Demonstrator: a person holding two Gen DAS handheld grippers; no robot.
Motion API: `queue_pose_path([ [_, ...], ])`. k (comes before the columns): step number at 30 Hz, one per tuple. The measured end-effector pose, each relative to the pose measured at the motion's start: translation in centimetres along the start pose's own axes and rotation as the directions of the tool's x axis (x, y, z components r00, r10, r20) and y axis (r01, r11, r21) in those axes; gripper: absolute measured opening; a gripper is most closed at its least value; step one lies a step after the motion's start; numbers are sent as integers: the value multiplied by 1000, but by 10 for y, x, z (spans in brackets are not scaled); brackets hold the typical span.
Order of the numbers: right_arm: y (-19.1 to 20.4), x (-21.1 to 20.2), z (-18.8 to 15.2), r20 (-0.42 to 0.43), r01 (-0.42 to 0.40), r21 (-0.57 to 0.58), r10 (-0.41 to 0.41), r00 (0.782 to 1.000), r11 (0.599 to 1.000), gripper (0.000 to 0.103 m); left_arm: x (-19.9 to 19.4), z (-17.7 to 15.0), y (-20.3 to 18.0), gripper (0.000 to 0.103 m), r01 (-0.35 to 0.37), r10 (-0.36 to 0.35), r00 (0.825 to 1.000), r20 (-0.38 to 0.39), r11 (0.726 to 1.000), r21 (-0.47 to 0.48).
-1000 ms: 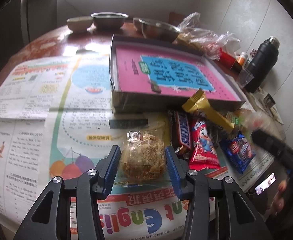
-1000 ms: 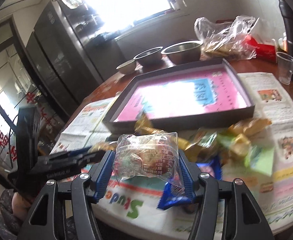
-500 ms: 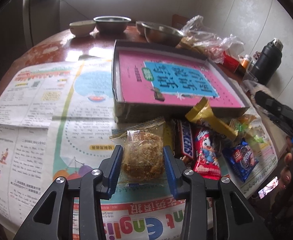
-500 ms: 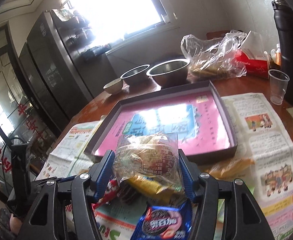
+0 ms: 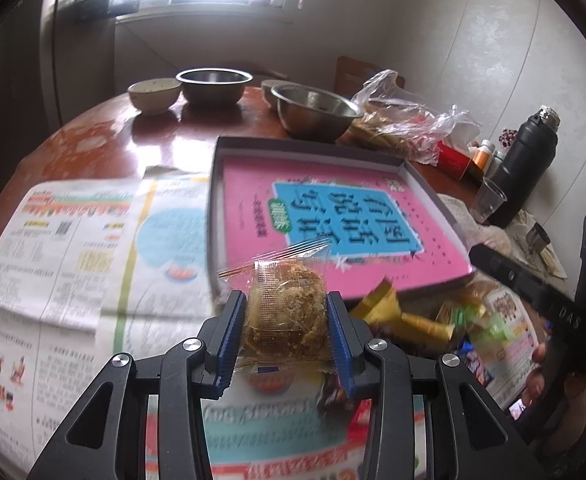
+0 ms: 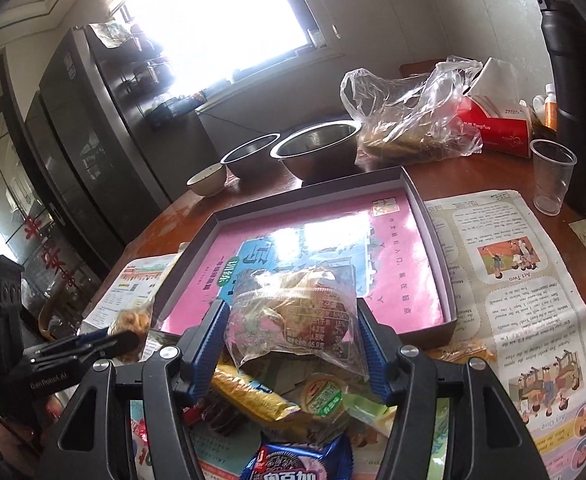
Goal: Organize snacks
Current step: 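Carry both pastries over the gray tray while the right gripper releases its pastry inside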
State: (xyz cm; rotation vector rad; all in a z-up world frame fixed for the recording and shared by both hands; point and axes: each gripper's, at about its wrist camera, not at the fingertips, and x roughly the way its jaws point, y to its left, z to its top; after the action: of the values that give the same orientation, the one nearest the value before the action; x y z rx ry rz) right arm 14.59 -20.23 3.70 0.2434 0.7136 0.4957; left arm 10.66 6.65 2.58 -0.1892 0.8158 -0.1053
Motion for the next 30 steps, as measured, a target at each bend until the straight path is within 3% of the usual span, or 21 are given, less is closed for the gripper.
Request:
queue_pose_path([
  [14,-13,23,17,-17,92,-5,-92,996,996,61,38,38,-17,42,14,-14,1000,14,1000,6],
  [30,-27,47,13,-76,173,-11,-173,982,985,61,69,35,-22,42,16,-15,999,-40,1000,19],
])
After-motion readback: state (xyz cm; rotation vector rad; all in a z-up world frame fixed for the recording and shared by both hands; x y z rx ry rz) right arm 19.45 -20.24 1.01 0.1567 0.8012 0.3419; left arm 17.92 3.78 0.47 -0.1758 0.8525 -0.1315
